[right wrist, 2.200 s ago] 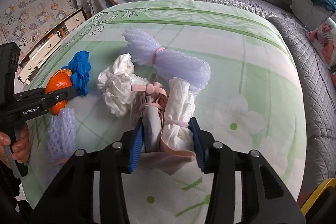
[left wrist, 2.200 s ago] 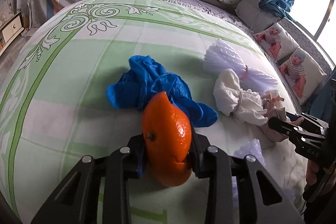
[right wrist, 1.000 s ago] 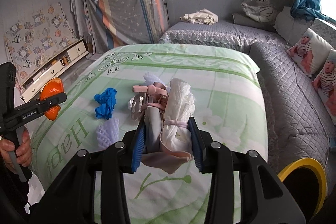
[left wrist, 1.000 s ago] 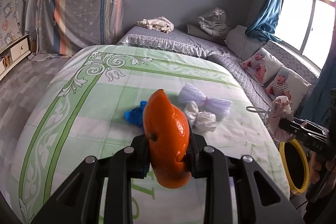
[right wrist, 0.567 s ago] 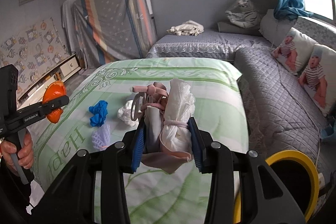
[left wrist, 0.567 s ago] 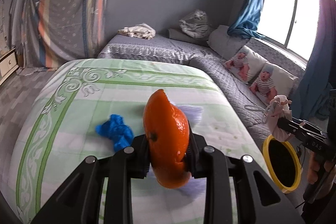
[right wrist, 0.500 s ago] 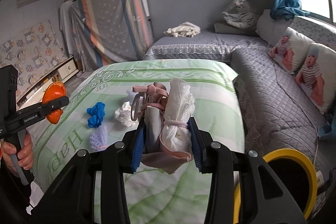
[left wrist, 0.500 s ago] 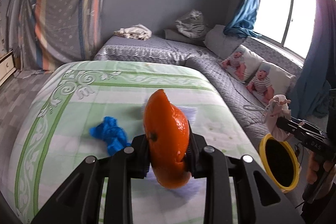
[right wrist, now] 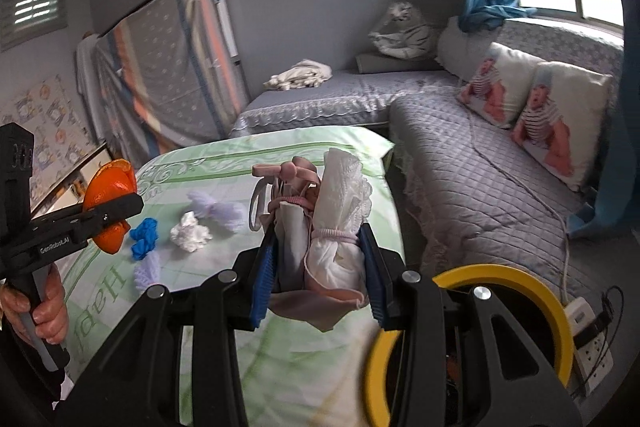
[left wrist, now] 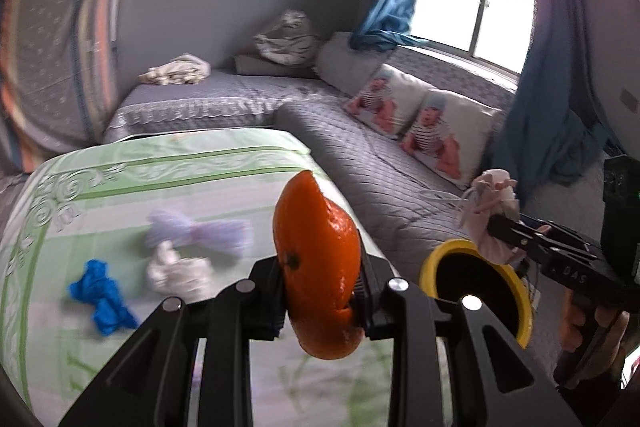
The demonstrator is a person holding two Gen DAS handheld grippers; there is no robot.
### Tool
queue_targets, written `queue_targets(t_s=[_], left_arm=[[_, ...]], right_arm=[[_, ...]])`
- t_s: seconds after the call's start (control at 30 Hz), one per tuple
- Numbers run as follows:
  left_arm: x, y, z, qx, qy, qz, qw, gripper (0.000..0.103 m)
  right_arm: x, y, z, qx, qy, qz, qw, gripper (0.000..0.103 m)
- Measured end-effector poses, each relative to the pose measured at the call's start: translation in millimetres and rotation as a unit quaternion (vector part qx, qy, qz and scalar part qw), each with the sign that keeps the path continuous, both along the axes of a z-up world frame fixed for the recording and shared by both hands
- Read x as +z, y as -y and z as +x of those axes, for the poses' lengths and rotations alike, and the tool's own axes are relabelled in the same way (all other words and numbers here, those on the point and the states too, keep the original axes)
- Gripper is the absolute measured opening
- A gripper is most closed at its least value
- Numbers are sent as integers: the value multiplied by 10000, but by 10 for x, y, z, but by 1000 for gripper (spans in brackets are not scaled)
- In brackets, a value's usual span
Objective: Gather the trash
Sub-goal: 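Carry the orange and white bundle over the yellow-rimmed bin with both tools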
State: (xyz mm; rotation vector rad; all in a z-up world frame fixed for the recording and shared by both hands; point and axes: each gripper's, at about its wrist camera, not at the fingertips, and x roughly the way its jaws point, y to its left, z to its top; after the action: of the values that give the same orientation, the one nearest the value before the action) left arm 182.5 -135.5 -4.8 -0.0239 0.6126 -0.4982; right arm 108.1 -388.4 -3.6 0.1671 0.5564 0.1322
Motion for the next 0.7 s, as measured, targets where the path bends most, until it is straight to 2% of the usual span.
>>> queue_targets(t_s=[0.33, 0.7], left_arm=[[-34, 779, -39, -753, 60, 73, 9971, 26], [-133, 1484, -96, -1432, 105, 238, 9894, 26]], right_arm=[[-128, 565, -185, -653, 20, 138, 9978, 37], [-357, 1034, -301, -1290, -114, 256, 9912, 38]])
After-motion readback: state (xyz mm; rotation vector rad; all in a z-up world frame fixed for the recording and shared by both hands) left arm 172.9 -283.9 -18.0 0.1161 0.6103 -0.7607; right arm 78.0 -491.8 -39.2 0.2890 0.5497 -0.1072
